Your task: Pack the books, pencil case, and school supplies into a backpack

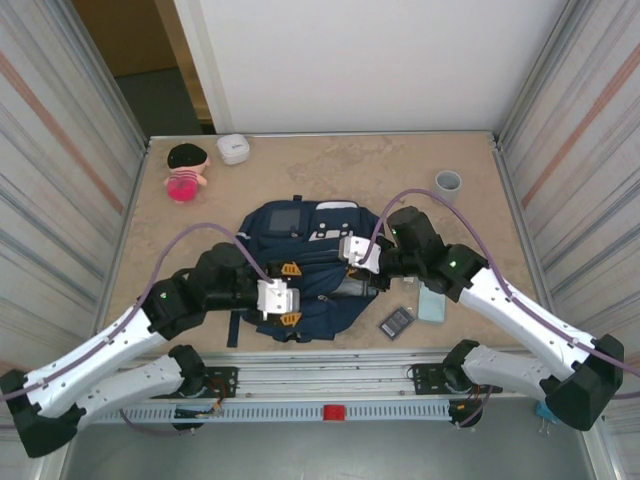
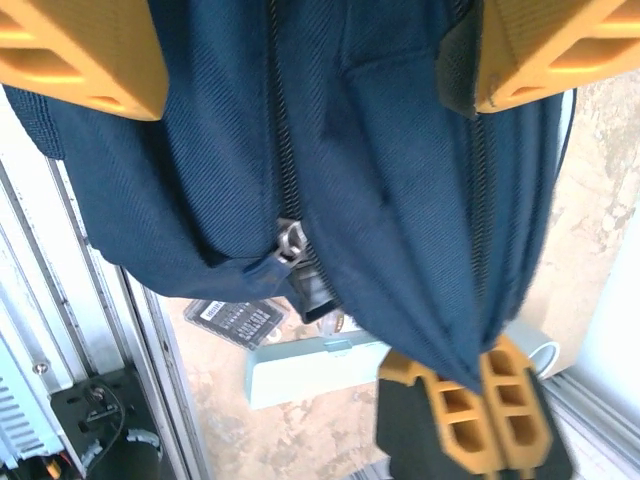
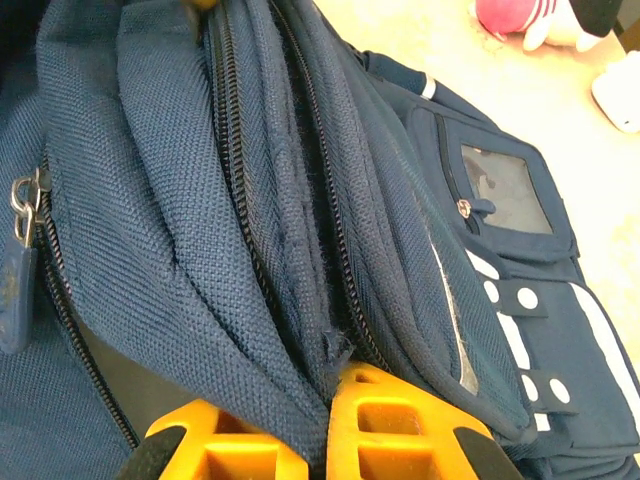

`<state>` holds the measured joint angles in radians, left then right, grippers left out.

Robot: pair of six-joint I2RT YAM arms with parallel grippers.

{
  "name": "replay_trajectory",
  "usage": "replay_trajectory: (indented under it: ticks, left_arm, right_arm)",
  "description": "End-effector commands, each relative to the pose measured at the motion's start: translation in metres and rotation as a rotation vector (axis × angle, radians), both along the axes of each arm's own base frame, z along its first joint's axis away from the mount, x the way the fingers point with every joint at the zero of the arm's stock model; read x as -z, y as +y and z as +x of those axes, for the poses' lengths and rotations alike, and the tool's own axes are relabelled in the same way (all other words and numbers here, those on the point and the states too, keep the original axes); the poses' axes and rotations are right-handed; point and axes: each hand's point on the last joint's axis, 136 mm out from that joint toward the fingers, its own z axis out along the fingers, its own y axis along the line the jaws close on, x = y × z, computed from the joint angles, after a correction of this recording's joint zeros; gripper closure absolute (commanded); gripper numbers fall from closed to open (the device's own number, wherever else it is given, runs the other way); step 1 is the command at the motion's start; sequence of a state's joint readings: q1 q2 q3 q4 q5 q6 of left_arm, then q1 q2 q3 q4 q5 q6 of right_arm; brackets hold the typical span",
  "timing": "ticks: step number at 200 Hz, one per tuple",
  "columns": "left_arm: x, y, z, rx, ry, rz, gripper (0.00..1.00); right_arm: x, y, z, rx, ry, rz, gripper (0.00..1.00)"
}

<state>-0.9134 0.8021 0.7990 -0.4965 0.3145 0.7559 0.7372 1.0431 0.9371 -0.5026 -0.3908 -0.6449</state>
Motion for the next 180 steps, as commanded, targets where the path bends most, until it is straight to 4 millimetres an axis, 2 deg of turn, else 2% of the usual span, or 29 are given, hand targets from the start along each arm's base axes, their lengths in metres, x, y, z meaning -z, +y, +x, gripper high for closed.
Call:
replay_trajectory:
  ticks: [1,24,39,54,71,78,93,110,114,127,145,158,180]
  left_arm:
    - [0.002,-0.002,0.016,-0.05,-0.072,0.065,0.21]
    - [0.007,-0.007,0.038,-0.124,-0.121,0.08,0.3]
    - [0.003,-0.012,0.052,-0.171,-0.162,0.065,0.48]
    - [0.003,-0.018,0.055,-0.175,-0.141,0.061,0.6]
    - [0.01,-0.021,0.048,-0.152,-0.062,0.079,0.92]
    - [0.012,-0.022,0.044,-0.143,-0.029,0.078,1.0]
    - [0.013,-0.025,0.033,-0.119,0.05,0.05,1.0]
    - [0.009,-0.026,0.027,-0.114,0.127,0.007,1.0]
    - [0.008,-0.026,0.028,-0.119,0.143,-0.002,1.0]
    - [0.005,-0.027,0.027,-0.118,0.19,-0.031,1.0]
    - [0.002,-0.028,0.028,-0.119,0.241,-0.057,1.0]
    - [0.0,-0.029,0.03,-0.129,0.288,-0.06,1.0]
    - [-0.004,-0.034,0.028,-0.12,0.373,-0.06,1.0]
  right_arm:
    - [-0.054,0.014,-0.007,-0.092,-0.074,0.143,1.0]
    - [-0.058,0.013,-0.012,-0.121,-0.042,0.162,1.0]
    - [-0.06,0.011,-0.013,-0.125,-0.025,0.165,1.0]
    - [-0.057,0.009,-0.012,-0.11,0.004,0.166,1.0]
    - [-0.056,0.003,-0.009,-0.07,0.059,0.182,1.0]
    - [-0.054,0.0,-0.008,-0.048,0.096,0.19,0.9]
    - [-0.053,-0.01,-0.01,0.016,0.215,0.211,0.58]
    - [-0.052,-0.022,-0.012,0.161,0.387,0.216,0.45]
    - [-0.058,-0.027,-0.017,0.193,0.402,0.229,0.43]
    - [-0.062,-0.036,-0.025,0.316,0.545,0.253,0.4]
    - [-0.059,-0.038,-0.039,0.46,0.765,0.302,0.42]
    - [-0.047,-0.032,-0.051,0.522,0.854,0.295,0.43]
    - [-0.03,-0.013,-0.065,0.52,0.88,0.278,0.45]
